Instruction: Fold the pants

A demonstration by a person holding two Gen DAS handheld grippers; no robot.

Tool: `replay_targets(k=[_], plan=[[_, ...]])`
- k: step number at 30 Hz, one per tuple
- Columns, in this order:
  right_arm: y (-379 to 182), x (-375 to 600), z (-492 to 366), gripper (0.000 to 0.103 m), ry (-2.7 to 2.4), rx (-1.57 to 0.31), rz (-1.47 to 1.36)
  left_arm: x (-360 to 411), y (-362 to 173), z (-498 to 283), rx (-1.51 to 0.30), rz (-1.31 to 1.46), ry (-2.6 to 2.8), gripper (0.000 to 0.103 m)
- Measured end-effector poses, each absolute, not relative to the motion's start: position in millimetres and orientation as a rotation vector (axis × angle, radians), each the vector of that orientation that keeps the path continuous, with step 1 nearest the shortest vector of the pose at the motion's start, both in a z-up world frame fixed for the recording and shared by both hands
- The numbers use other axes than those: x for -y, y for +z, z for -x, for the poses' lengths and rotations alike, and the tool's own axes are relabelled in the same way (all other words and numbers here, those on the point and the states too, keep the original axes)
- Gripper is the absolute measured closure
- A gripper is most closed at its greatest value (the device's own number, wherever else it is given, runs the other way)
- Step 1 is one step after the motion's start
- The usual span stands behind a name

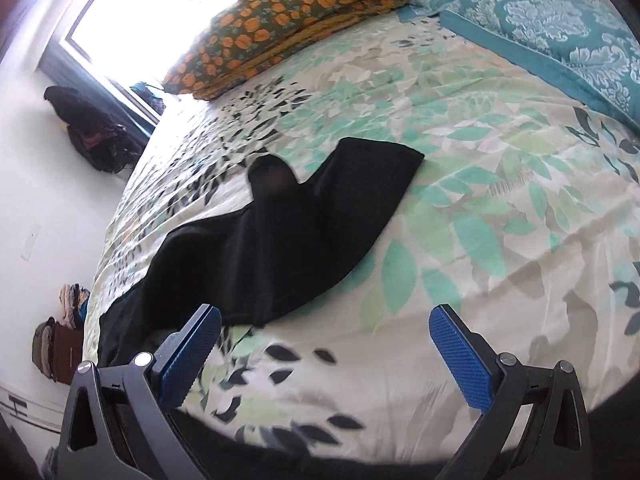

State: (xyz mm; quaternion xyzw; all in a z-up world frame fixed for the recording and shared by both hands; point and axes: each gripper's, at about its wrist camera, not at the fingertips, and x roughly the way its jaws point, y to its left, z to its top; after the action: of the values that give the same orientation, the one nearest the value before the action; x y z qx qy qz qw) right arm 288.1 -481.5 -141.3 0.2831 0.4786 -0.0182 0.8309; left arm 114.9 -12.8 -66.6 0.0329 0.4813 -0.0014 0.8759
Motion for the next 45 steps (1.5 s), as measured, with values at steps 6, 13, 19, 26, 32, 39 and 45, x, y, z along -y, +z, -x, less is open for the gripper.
replay_targets(k=[6,13,19,26,32,39,45], plan=[[-183.9,516.3,-388.0,0.000,-0.096,-1.109,-0.614,12.5,-83.3,-123.9,-1.057,-0.081,0.018,0.004],[-185.5,495.5,-420.9,0.085,-0.148,-1.146,-0.334,11.4,-97.1,-134.5,-1.095,-0.078,0.039,0.004],[-163.8,568.9,-371.5,0.089,-0.404,-0.993,-0.337,21.3,-104.2,-133.8,-1.112,-0.087,0.004,0.004],[-185.9,615.7,-333.2,0.056,-0.454,-1.026,-0.440,30.9,-114.0,-130.8,-1.141,-0.131,-0.008,0.004],[-146.5,564.4,-331.5,0.019,-0.442,-0.971,-0.187,-3.6,-106.0,-170.5,-1.093,-0.139,0.060,0.004],[-146.1,405.5,-357.5,0.013,0.019,-1.018,-0.150,-54.1,-153.1,-314.7,-1.038,-0.213,0.258,0.004],[-219.0,290.6,-392.8,0.003,0.101,-1.200,-0.001,-92.4,-208.5,-374.9,-1.117,-0.352,0.446,0.002]])
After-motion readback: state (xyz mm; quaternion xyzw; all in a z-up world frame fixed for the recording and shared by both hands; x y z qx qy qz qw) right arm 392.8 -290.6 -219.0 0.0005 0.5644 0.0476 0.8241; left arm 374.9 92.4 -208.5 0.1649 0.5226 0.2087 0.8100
